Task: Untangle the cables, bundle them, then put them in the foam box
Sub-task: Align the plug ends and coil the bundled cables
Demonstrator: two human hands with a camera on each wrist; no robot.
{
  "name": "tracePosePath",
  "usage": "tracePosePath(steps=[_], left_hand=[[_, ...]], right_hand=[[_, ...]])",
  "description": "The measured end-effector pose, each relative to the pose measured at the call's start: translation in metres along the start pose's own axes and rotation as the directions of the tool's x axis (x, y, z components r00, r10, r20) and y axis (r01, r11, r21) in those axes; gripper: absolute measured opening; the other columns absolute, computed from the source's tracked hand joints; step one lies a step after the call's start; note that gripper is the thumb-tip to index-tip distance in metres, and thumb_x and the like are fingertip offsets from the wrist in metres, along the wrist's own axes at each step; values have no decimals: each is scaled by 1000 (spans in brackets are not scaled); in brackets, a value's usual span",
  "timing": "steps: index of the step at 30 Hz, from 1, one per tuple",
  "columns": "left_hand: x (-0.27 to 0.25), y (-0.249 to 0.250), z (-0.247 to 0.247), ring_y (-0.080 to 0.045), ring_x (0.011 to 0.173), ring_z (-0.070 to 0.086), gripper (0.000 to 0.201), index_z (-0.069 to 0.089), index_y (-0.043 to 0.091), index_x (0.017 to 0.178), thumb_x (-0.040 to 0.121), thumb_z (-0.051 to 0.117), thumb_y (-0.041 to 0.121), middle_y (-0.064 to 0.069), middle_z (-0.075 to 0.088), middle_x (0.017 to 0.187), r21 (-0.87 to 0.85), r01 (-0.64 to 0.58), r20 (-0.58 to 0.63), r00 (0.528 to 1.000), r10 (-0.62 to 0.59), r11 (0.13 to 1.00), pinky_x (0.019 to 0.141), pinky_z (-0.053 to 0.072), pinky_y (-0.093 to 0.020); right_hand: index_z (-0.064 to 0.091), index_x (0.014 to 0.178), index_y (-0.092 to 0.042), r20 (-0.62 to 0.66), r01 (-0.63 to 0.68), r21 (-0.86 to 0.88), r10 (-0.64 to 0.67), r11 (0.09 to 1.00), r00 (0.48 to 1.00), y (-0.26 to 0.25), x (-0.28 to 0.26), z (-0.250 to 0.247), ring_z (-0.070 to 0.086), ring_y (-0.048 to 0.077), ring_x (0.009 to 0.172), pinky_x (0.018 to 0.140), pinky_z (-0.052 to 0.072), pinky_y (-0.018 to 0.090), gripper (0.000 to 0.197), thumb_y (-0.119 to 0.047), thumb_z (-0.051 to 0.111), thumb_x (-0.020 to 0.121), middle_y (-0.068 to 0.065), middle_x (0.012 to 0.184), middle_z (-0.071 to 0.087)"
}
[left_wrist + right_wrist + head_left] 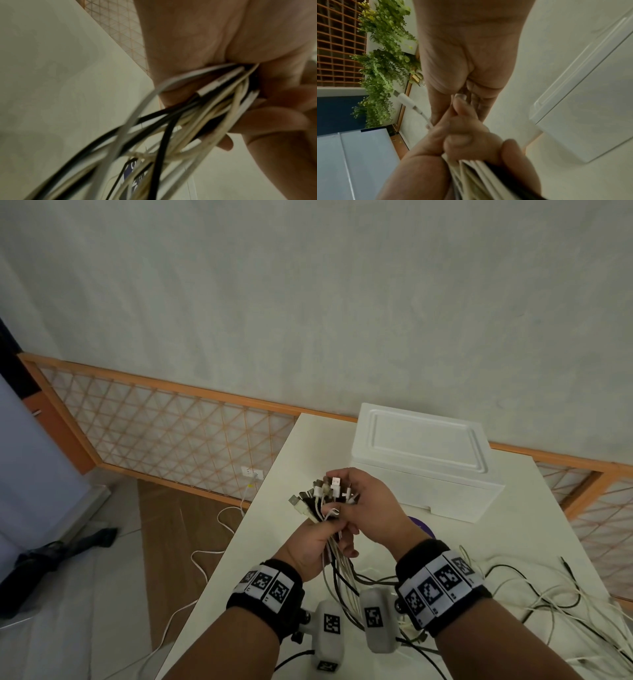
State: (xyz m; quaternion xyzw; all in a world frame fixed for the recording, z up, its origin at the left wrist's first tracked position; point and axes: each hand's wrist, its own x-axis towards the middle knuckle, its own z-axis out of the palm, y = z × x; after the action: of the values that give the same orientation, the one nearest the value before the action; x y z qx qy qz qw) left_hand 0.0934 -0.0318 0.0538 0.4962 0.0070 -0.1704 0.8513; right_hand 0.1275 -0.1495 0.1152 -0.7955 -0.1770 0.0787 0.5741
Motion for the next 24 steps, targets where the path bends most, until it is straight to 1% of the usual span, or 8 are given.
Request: tracePosePath(steps=[2,4,7,10,14,17,21,24], left_hand=[[0,2,3,-16,47,47,28,67,12,60,85,55,20,-1,48,48,66,2,1,1000,-2,998,62,52,-32],[-1,4,6,-16,48,48,27,65,8,65,90,57,16,-1,52,51,146,12,24,1000,-16,989,62,53,-32],[-1,4,11,-17,50,52,16,63,5,71,81,58,16,-4,56,56,231,20,22,999,-26,973,62,54,-34],[0,4,10,-17,48,54,16,61,3,74,76,54,17,-4,57,55,327,47,-2,999,-49,944,64,52,-38],[-3,4,12,-14,43,51,11,57,1,70,71,51,11,0,52,46,376,64,5,997,-72,924,73,49,-42],[-6,3,18,-11,40,46,10,54,4,65,68,51,13,2,47,42,352,40,-43,999,-27,935,68,50,-36],[-7,7,19,-12,39,39,26,56,18,42,67,55,14,2,40,38,380,25,-51,999,-6,925,65,45,-34],[-8,8,18,-12,38,43,28,57,18,39,66,57,12,2,44,38,415,34,-15,999,-30,909,64,41,-34]], right_hand=[[59,113,-30,7,48,-61,-48,997,999,1,0,-1,61,3,83,65,46,13,45,-11,70,74,-5,108,64],[59,114,-36,59,72,11,-73,997,996,-2,0,0,56,4,106,84,44,13,45,-26,62,70,-10,122,57],[59,113,-46,218,111,-35,-101,993,971,-9,-2,3,40,-2,129,106,29,15,43,-49,64,71,-10,142,46],[69,109,-34,268,148,-201,-91,968,959,-7,1,8,48,-3,120,104,35,19,33,-33,76,77,-7,131,57],[74,84,-12,82,113,-220,-97,969,992,-2,3,17,59,-7,91,82,45,18,8,-20,71,82,-9,96,68],[76,85,-16,67,98,-260,-83,961,994,-2,4,16,52,-14,99,85,38,16,10,-25,73,81,-18,102,60],[70,106,-34,-11,-33,-89,32,995,999,-6,4,10,41,-2,123,104,32,24,33,-34,77,74,-15,135,44],[75,93,-21,-12,-59,75,60,995,998,-7,1,13,64,2,95,90,48,27,14,-26,74,80,-3,106,70]])
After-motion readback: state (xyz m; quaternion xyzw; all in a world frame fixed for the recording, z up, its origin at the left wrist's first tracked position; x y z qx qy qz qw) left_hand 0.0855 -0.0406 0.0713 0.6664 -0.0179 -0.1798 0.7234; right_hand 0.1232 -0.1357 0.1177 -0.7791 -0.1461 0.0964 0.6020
